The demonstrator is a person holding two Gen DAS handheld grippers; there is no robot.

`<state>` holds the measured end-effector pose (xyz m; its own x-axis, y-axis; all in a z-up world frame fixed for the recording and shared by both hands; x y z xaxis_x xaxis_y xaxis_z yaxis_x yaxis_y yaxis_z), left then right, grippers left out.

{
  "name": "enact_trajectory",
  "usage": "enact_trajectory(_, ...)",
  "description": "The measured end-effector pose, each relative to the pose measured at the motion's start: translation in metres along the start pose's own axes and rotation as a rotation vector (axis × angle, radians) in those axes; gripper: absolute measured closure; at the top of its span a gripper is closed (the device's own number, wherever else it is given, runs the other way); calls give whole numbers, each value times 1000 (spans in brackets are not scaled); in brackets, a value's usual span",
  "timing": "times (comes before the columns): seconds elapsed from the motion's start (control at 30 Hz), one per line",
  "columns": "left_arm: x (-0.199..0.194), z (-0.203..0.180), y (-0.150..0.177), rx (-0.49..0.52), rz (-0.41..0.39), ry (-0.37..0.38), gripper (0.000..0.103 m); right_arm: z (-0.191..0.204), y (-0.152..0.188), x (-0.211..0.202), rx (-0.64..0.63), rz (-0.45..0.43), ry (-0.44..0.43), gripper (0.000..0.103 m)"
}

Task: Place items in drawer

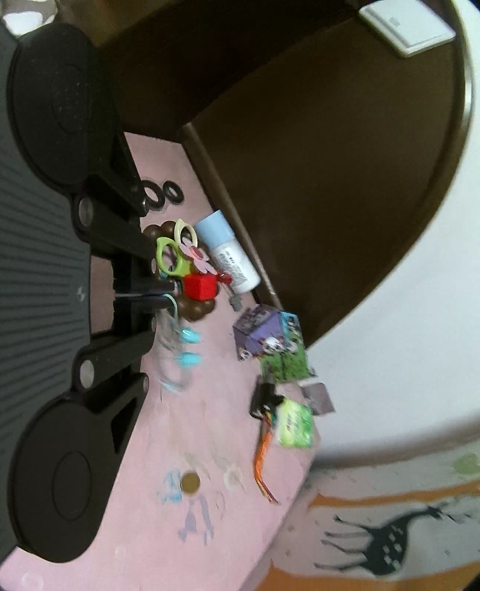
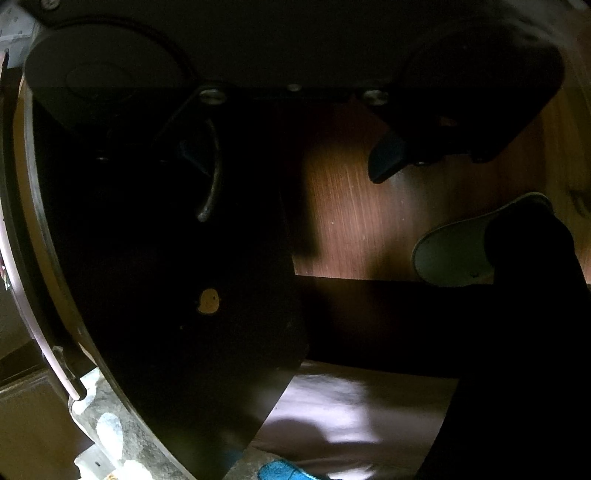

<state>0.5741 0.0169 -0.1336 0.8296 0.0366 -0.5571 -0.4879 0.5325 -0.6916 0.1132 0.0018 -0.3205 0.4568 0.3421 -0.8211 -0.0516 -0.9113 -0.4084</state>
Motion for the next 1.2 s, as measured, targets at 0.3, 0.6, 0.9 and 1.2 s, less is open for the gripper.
enact_trajectory(0.3,-63,6,-13,6,-61,12,103,0,0,1,-16,6,2,12)
enact_trajectory(0.6,-114,17,-18,-6,-111,33,103,-1,1,1,-25,12,1,12)
enact_trajectory(0.9,-150,25,-26,12,-133,-23,103,-1,2,1,-36,14,4,12)
enact_trajectory(1.2,-190,39,-63,-31,-220,-25,103,-1,1,3,-42,15,8,12)
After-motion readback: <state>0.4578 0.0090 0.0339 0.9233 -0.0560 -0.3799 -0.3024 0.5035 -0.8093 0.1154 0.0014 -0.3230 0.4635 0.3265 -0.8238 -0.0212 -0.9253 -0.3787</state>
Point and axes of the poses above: each gripper's, at about its wrist camera, not at the fingertips, and x roughly the way its jaws point, z to its left, y to its underside, the point moved 7 cm from there along x, roughly the way its jaws point, and after that the axes turned 9 degrees about x, right-handed, at the moved point
